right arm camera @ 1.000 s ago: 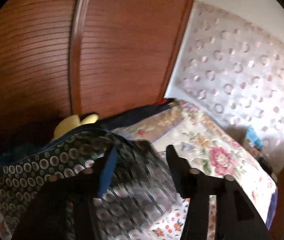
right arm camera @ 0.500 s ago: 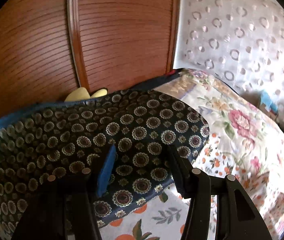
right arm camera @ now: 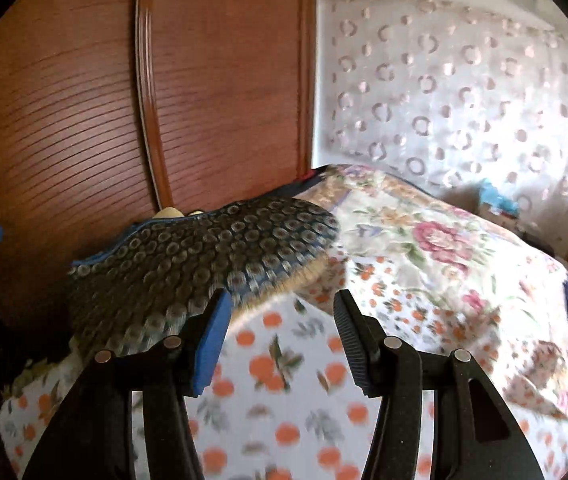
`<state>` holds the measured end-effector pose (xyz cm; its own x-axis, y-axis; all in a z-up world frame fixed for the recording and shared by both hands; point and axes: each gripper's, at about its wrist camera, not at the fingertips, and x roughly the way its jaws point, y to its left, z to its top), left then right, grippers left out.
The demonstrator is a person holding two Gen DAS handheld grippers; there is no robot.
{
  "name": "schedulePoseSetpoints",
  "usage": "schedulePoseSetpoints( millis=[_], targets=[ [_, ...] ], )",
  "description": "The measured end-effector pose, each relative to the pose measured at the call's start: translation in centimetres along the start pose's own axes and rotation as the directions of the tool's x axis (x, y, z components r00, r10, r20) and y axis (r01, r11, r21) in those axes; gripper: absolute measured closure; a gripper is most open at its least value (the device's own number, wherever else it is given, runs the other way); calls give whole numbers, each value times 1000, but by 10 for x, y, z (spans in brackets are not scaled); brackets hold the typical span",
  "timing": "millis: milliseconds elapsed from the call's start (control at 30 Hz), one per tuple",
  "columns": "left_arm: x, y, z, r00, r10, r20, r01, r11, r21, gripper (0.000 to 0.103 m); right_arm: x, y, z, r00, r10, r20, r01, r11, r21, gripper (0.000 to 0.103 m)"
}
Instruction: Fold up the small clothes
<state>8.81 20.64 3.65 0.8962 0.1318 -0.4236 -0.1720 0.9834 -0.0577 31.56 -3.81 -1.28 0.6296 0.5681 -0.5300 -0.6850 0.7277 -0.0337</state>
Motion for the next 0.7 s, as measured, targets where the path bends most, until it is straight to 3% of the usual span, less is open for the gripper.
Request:
schedulePoseSetpoints(
  millis=[267,467,700],
  targets=[
    [-23,-60,-10,996,-94,-5,94,994,53,15,-106,17,-58,994,-104,41,101,993,64,24],
    [-31,-97,-18,989,-144,-24,145,986,79,15,-163,29,-95,982,-178,59,169,977,130,20],
    [-48,-139,-18,979,-198,-37,201,973,113,15,-235,46,-119,946,-294,135,261,940,221,20]
  ],
)
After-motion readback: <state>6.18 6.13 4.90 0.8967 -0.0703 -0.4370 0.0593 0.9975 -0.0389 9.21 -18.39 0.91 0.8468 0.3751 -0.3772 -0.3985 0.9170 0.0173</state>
